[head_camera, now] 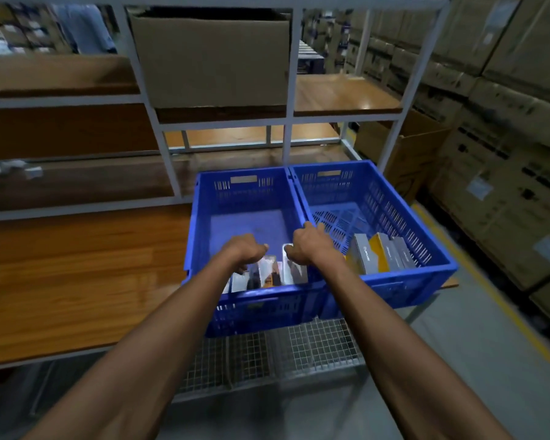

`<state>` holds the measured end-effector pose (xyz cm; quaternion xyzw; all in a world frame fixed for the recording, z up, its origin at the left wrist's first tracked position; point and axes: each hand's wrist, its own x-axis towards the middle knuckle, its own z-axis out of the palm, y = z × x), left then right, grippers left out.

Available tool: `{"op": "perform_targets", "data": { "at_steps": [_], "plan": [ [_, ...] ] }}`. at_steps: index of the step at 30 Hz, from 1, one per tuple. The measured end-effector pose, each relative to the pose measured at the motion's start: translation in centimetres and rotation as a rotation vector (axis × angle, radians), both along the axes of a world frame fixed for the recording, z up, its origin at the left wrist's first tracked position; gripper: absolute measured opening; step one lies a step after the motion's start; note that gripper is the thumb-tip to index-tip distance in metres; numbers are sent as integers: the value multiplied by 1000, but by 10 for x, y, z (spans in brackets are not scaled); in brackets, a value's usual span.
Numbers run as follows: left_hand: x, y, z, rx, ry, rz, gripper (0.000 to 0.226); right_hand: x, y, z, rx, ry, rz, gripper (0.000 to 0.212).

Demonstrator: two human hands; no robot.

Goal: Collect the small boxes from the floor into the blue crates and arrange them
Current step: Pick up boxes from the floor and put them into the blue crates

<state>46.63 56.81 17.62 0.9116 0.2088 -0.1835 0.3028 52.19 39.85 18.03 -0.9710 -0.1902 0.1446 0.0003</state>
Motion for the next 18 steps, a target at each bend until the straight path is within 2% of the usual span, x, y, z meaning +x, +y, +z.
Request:
{"op": "perform_targets", "data": {
  "at_steps": [3, 5, 9, 13, 18],
  "plan": [
    [-6, 7, 9, -50, -36, 1, 30, -13, -5, 4, -58, -7, 12, 28],
    [-13, 11, 13, -71, -83, -11, 22, -26, -7, 2, -60, -38, 19, 32],
    [-29, 14, 18, -90, -205, -50, 21, -59, -13, 10, 61, -123, -41, 39],
    [-53, -7, 31, -114, -342, -160, 16, -105, -28, 25, 182, -238, -168, 33],
    [-110, -53, 37, -137, -429, -337, 13, -192, -61, 34, 294, -326, -358, 28]
  ]
}}
